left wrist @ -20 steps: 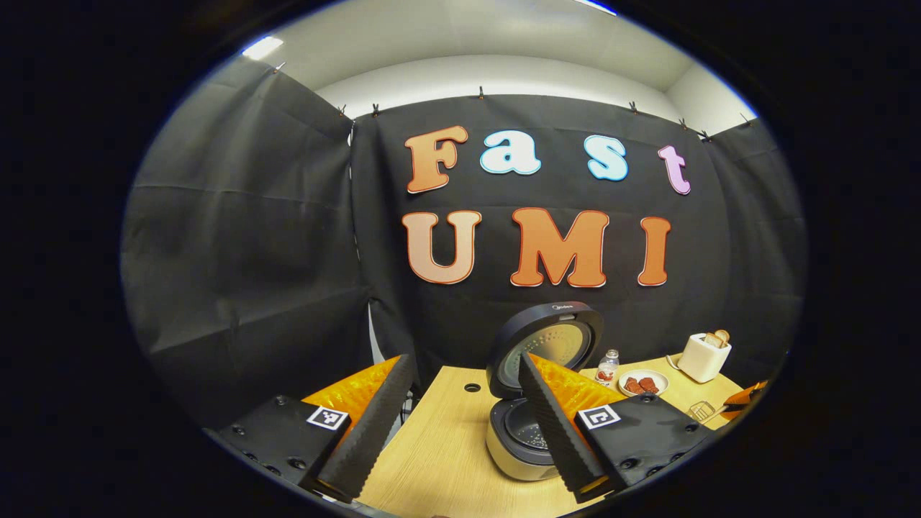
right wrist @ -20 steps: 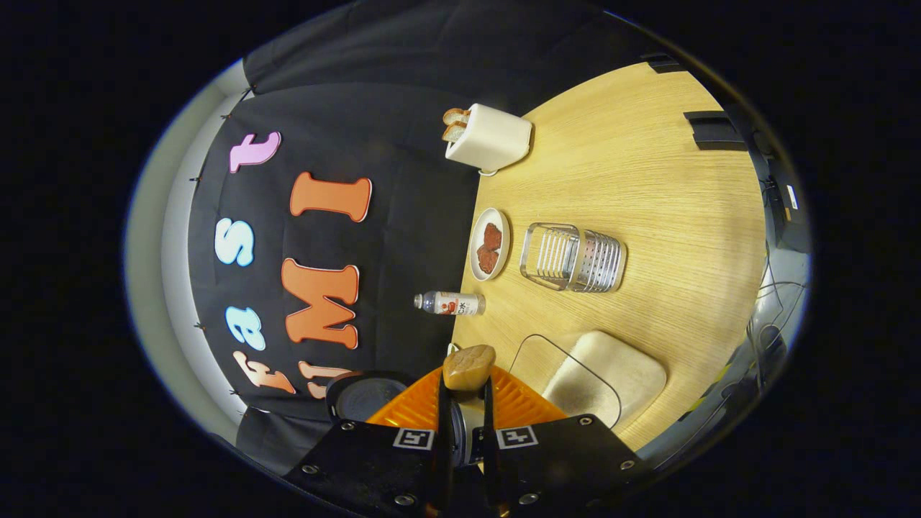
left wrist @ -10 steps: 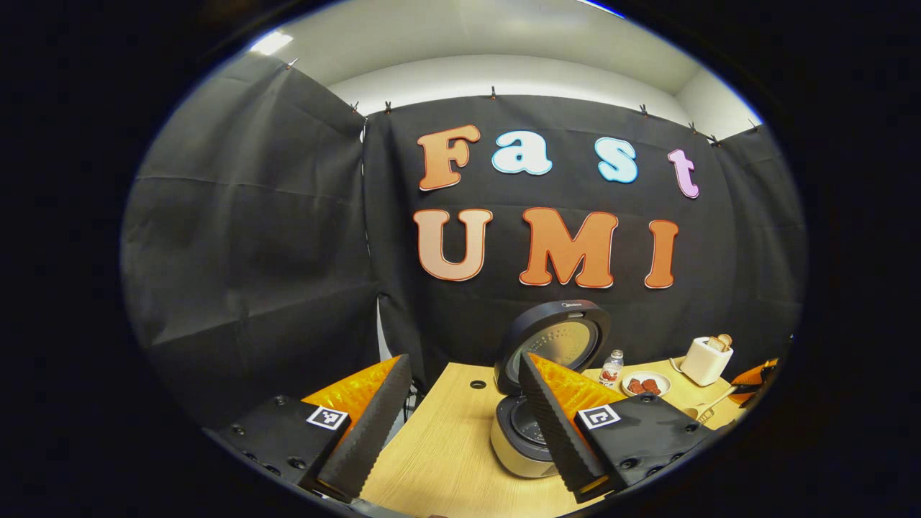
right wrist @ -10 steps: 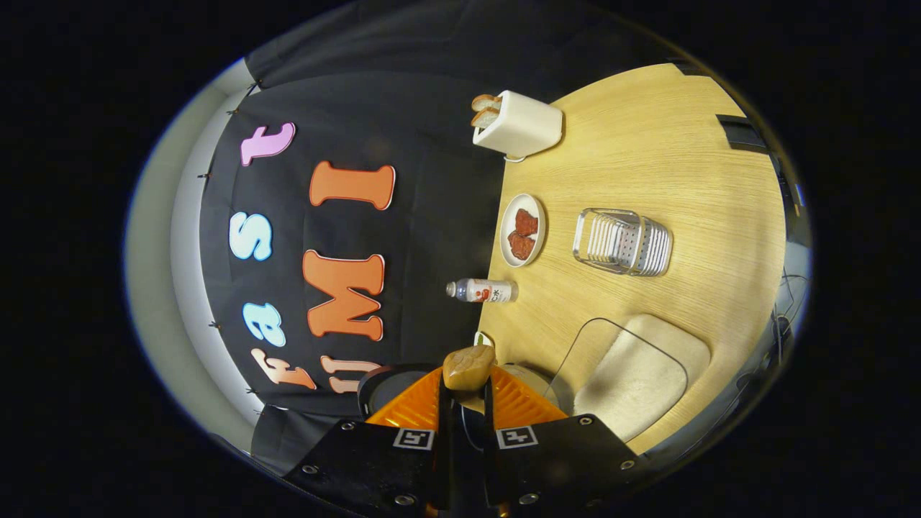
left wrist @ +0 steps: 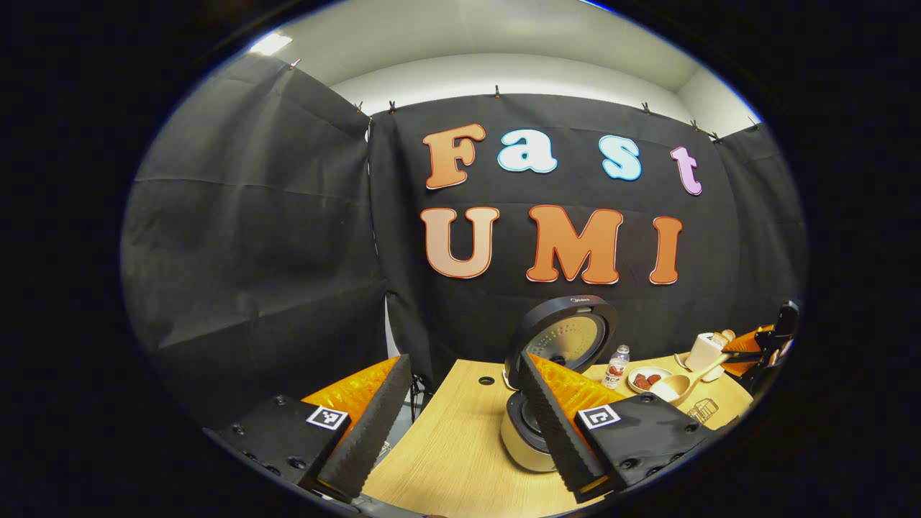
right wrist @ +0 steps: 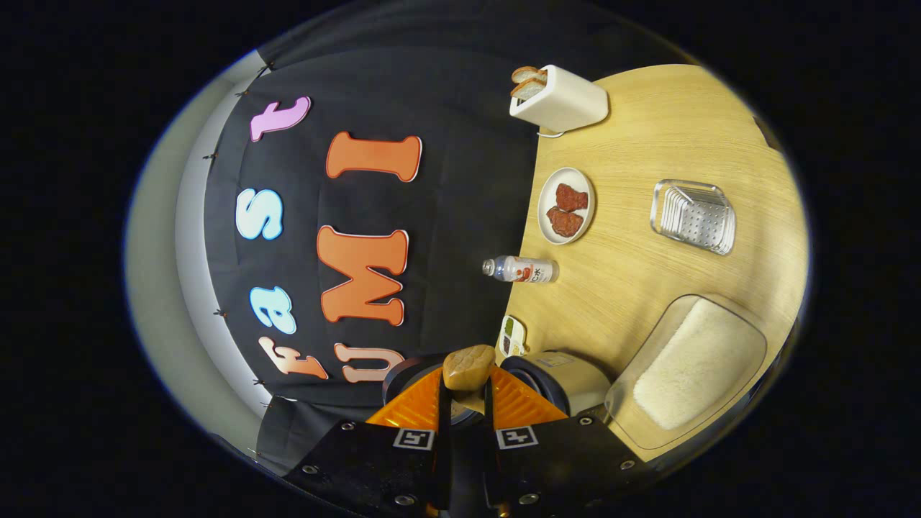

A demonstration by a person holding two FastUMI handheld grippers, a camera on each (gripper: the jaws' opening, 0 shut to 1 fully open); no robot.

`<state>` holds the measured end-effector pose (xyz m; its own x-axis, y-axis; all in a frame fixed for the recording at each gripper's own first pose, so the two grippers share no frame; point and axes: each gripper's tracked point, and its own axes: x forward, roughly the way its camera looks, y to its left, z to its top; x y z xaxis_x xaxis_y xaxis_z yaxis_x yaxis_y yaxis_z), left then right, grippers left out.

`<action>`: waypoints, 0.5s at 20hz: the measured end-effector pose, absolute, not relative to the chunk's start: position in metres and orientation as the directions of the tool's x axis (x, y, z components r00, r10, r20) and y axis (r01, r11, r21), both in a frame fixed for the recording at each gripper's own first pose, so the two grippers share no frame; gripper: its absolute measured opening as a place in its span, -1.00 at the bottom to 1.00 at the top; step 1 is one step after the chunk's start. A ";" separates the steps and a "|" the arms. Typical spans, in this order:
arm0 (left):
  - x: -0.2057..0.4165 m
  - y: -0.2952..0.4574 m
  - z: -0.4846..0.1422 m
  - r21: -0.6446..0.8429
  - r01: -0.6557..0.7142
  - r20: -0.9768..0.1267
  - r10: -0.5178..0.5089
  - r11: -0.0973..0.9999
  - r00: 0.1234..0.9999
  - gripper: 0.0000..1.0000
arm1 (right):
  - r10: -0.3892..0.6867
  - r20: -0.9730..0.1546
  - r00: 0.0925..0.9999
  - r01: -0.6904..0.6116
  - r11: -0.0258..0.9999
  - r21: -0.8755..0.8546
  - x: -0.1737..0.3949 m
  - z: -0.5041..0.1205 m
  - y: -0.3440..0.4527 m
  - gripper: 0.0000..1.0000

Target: Close the left gripper, press the button to open the rice cooker; take a wooden spoon from the chopstick holder with the right hand, scoop a spoonful of rice and pour it into the rice cooker, then put the wooden spoon back into the chopstick holder.

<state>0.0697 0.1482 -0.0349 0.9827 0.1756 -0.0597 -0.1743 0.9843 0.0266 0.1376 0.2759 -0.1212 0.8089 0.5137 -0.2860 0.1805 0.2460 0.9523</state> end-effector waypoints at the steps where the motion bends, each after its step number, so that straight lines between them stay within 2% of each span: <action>1: 0.069 0.151 -0.035 0.028 -0.177 -0.059 0.179 0.984 0.982 0.96 | 0.517 -0.281 0.808 0.175 0.246 0.953 0.143 -0.117 0.283 -0.66; 10: 0.072 0.168 -0.039 0.033 -0.204 -0.077 0.206 0.978 0.975 0.96 | 0.561 -0.292 0.774 0.133 0.307 0.942 0.180 -0.109 0.353 -0.65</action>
